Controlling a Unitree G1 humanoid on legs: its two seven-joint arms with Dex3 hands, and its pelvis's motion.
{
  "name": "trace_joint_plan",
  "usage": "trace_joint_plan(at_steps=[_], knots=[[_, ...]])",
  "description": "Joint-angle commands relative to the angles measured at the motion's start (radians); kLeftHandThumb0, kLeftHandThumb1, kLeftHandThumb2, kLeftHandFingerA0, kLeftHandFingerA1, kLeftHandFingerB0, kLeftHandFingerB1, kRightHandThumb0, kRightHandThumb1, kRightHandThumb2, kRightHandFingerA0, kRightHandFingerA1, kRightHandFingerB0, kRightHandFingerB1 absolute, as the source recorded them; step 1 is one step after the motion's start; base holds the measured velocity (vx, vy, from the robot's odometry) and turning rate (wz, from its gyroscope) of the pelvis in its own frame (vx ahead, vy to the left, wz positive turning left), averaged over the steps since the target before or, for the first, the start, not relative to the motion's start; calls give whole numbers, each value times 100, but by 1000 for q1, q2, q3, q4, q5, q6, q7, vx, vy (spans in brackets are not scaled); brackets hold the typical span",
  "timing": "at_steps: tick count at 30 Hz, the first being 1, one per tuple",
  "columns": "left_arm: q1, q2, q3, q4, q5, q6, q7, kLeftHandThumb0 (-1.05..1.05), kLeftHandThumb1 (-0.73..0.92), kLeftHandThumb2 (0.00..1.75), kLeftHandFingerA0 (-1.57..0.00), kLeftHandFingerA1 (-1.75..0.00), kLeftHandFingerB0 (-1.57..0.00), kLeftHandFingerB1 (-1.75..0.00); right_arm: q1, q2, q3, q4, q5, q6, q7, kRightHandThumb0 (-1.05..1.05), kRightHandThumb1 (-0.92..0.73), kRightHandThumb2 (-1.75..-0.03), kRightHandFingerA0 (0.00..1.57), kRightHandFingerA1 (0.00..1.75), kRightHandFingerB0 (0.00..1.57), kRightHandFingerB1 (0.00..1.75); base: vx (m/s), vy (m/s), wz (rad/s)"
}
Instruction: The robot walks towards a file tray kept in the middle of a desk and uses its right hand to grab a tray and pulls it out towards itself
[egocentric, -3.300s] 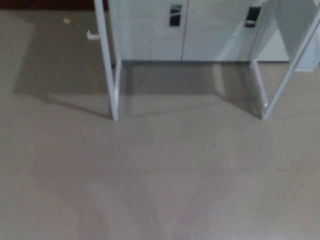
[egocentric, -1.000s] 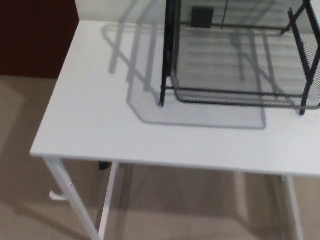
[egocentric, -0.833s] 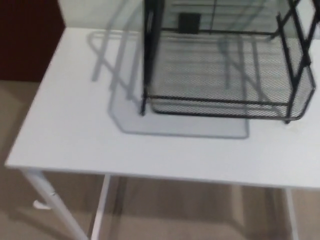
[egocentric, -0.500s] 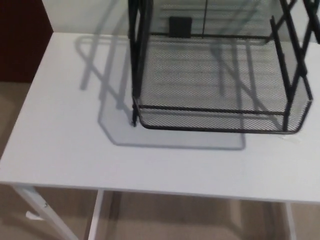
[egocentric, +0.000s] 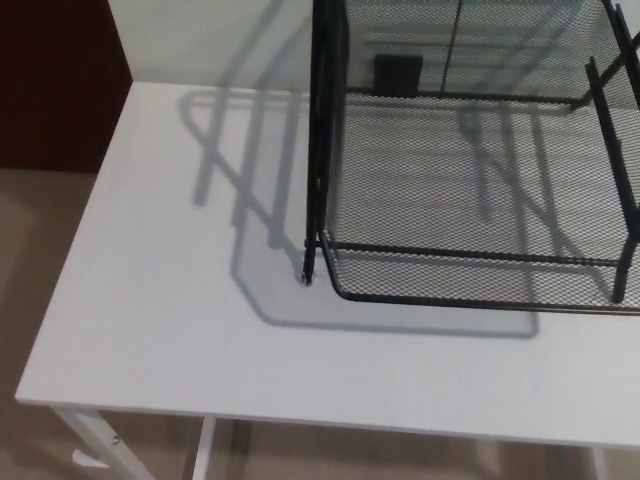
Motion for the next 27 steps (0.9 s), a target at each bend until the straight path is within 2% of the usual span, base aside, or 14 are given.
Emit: trace_joint_plan(at_steps=[1,6,10,12,13,15,16,17,18,19,21,22,26,27], knots=[[15,18,2,-10,5,-43,-3,-61,82,64,-32,-41,-30,-36,9,-4,6,-19,-4,1,-2,-51,-74,-63,56,50,39,41,0,0,0],[8,21,18,6,-17,-56,-23,-62,82,64,-31,-41,-29,-36,41,-6,25,-83,-2,5,21,-50,-78,-62,58,49,40,40,0,0,0],[12,25,21,-40,-14,-19,-21,-62,82,63,-32,-40,-29,-35,187,-5,46,-327,67,39,98,-61,-70,-65,56,53,38,42,0,0,0],[21,23,25,-70,-21,-13,-26,-61,81,64,-32,-41,-29,-35,265,-26,65,-431,90,8,136,-60,-76,-62,57,53,40,42,0,0,0],[15,23,27,-64,-23,-12,-28,-62,81,64,-32,-41,-29,-35,275,-37,66,-420,97,-43,147,-63,-69,-67,57,55,37,43,0,0,0],[10,22,30,-70,-24,-6,-27,-61,81,64,-33,-42,-29,-36,339,-62,74,-485,114,-102,170,-58,-71,-63,62,53,40,42,0,0,0],[10,22,33,-78,-28,-5,-32,-62,81,63,-33,-42,-29,-36,390,-78,81,-555,115,-134,173,-46,-55,-99,61,69,30,54,0,0,0],[12,21,34,-82,-30,-7,-33,-62,81,63,-33,-42,-29,-36,414,-88,81,-585,114,-157,172,-46,-55,-99,61,69,30,54,0,0,0],[16,25,31,-101,-23,6,-30,-61,81,63,-33,-42,-29,-36,449,-96,80,-627,120,-206,169,-45,-56,-99,62,69,33,55,0,0,0],[15,22,34,-108,-27,15,-31,-61,81,64,-32,-41,-29,-36,495,-102,74,-694,138,-236,165,-53,-70,-63,67,54,45,45,0,0,0],[28,26,33,-152,-24,35,-34,-61,82,64,-31,-41,-28,-35,559,-104,51,-827,164,-270,146,-54,-73,-61,69,53,51,44,0,0,0],[19,27,36,-150,-27,39,-35,-61,82,64,-30,-40,-28,-35,563,-99,26,-876,157,-328,125,-49,-57,-99,69,71,39,57,0,0,0],[2,30,37,-136,-19,57,-27,-58,82,64,-30,-39,-28,-35,579,-99,-14,-1054,205,-426,112,-47,-56,-99,75,76,44,62,0,0,0],[1,29,37,-132,-21,53,-30,-59,82,64,-30,-39,-28,-35,592,-101,-17,-1096,225,-431,112,-51,-69,-62,79,65,53,52,0,0,0]])
